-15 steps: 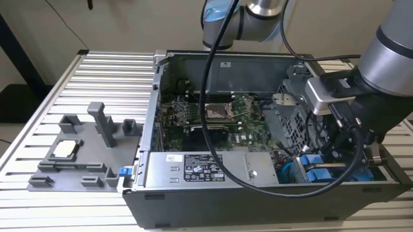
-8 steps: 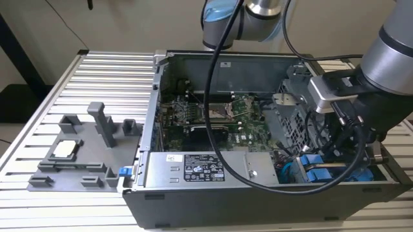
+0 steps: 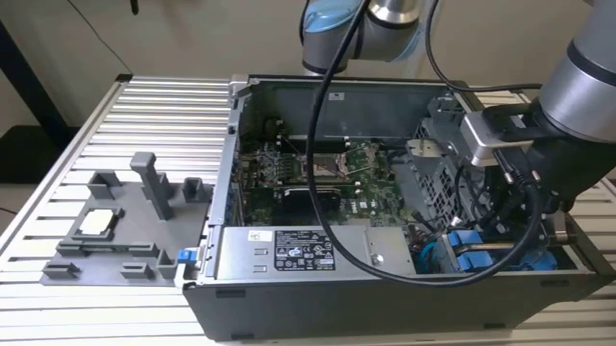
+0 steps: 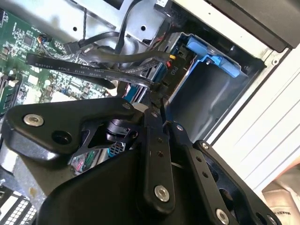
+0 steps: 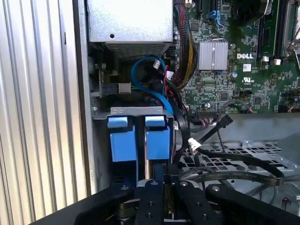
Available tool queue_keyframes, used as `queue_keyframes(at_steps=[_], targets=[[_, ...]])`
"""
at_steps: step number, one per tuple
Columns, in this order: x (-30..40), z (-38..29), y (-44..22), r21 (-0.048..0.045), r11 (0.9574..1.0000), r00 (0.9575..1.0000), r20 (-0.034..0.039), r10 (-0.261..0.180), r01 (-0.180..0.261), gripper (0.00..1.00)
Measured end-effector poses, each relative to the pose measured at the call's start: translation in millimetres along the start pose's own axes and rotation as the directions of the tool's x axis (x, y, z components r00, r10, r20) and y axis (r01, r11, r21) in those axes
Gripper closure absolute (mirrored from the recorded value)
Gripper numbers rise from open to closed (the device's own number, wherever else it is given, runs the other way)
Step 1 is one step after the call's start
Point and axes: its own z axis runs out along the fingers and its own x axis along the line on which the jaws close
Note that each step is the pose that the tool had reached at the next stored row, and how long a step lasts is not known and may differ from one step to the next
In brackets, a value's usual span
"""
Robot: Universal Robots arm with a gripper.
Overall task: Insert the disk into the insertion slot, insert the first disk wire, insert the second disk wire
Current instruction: 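Insert the second disk wire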
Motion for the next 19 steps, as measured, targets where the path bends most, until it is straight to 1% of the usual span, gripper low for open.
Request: queue_keyframes(at_steps=[5, 9, 14, 15, 19], targets=[[0.0, 1.7, -4.1, -0.0042, 1.0000, 1.0000, -0.0010, 0.007, -0.007, 0.84], [0.2, 3.6, -4.0, -0.0061, 0.9999, 0.9999, -0.0015, 0.011, -0.011, 0.84], [0.1, 4.9, -4.3, -0.0068, 0.9999, 0.9999, -0.0006, 0.012, -0.012, 0.83], [0.2, 4.8, -4.1, -0.0067, 0.9999, 0.9999, -0.0008, 0.012, -0.012, 0.76], [0.2, 3.4, -4.1, -0.0071, 0.9999, 0.9999, -0.0012, 0.013, -0.013, 0.76]])
